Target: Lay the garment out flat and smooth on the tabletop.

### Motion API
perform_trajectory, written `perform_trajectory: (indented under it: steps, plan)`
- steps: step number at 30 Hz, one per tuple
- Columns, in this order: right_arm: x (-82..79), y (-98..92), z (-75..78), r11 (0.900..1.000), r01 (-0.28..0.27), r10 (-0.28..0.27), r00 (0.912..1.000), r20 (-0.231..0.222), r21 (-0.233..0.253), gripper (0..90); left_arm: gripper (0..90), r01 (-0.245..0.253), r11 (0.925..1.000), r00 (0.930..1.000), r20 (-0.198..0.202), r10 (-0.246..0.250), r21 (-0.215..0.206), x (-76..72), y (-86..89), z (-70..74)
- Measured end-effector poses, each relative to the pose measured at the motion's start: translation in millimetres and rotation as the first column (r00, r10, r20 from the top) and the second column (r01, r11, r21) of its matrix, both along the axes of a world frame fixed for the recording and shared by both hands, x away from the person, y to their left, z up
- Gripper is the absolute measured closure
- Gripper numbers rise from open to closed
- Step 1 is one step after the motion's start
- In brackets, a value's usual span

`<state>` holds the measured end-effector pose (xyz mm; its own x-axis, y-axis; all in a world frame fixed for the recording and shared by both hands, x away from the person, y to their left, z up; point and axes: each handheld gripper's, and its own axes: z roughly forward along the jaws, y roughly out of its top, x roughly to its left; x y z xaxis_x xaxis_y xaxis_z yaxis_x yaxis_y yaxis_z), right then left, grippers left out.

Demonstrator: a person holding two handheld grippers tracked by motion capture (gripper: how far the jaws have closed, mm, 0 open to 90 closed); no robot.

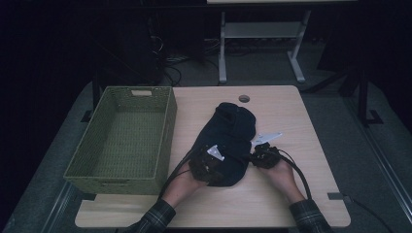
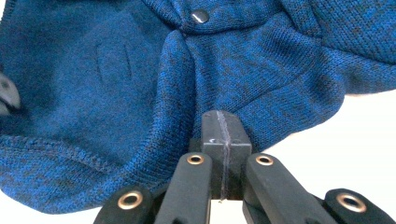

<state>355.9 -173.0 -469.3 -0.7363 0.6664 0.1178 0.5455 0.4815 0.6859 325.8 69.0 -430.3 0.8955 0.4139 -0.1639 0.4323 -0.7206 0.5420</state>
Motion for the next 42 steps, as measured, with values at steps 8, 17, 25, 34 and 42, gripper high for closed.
perform_trajectory:
  steps: [8, 17, 25, 34, 42]
  plan:
    - [-0.3, -0.7, 0.0, 1.0, -0.001, 0.001, 1.0, -0.003, -0.002, 90.0, 90.0, -0.133, 0.9909, 0.9877, 0.08, 0.135, -0.019, 35.6, 6.4, 28.5]
    - [-1.3, -8.5, 0.4, 1.0, 0.0, 0.0, 0.9999, -0.012, -0.001, 90.0, 90.0, -0.3, 0.9538, 0.9483, 0.117, 0.295, 0.022, 81.1, 14.9, 20.2]
    - [-1.5, -8.5, 0.7, 1.0, -0.001, 0.001, 0.9999, -0.01, -0.007, 90.0, 90.0, -0.377, 0.9127, 0.9249, 0.119, 0.361, 0.158, 98.2, 14.4, -9.9]
    - [-2.0, -16.2, 2.8, 0.999, 0.025, -0.025, 0.9997, -0.008, -0.044, 90.0, 90.0, -0.373, 0.9115, 0.9258, 0.132, 0.354, 0.173, 95.2, 16.6, -15.4]
    - [-5.9, -29.3, 4.1, 0.995, 0.068, -0.068, 0.9977, 0.003, -0.073, 90.0, 90.0, -0.326, 0.9377, 0.9451, 0.067, 0.32, 0.12, 81.1, 15.9, -16.8]
